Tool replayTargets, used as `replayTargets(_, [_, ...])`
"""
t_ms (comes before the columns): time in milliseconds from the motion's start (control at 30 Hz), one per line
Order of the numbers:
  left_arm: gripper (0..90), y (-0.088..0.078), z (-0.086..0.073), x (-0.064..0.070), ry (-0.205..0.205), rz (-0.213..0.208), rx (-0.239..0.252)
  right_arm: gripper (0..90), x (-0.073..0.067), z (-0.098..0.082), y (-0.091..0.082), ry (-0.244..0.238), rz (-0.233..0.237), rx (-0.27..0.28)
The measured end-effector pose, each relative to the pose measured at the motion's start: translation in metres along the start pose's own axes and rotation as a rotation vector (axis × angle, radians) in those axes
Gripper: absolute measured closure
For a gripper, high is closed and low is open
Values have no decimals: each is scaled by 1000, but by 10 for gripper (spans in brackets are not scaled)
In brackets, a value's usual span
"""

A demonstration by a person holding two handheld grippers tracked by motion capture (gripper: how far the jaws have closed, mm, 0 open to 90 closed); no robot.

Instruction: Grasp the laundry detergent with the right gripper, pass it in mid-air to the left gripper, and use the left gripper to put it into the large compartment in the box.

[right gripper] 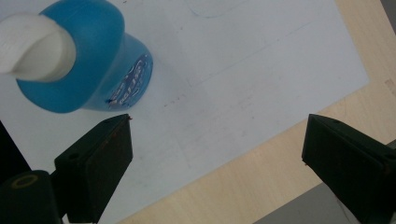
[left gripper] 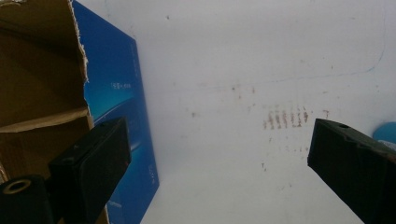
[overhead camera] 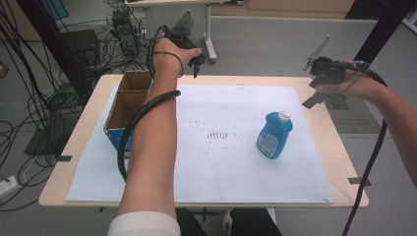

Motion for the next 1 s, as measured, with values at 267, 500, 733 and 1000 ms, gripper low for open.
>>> replayTargets(267, [65, -1, -1, 3, 8, -3, 3, 83, -16, -22, -5, -7, 7, 9])
replayTargets(500, [65, -1, -1, 3, 12, -2, 2, 80, -29, -36, -4, -7, 18, 22])
replayTargets(733, [65, -2, -1, 0, 14, 1, 4, 64, -46, -54, -1, 11, 21, 39])
replayTargets(1000, [65, 3, -1, -2, 17, -3, -4, 60, -60, -70, 4, 52, 24, 79])
Point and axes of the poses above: each handheld gripper's, and its own axes: y roughly forward along the jaws, z roughly out of its top, x roughly to its right, the point moved 1 cm from there along y, roughly forward along the jaws, and after that the axes turned 6 degrees about -z, right-handed, at the moved point
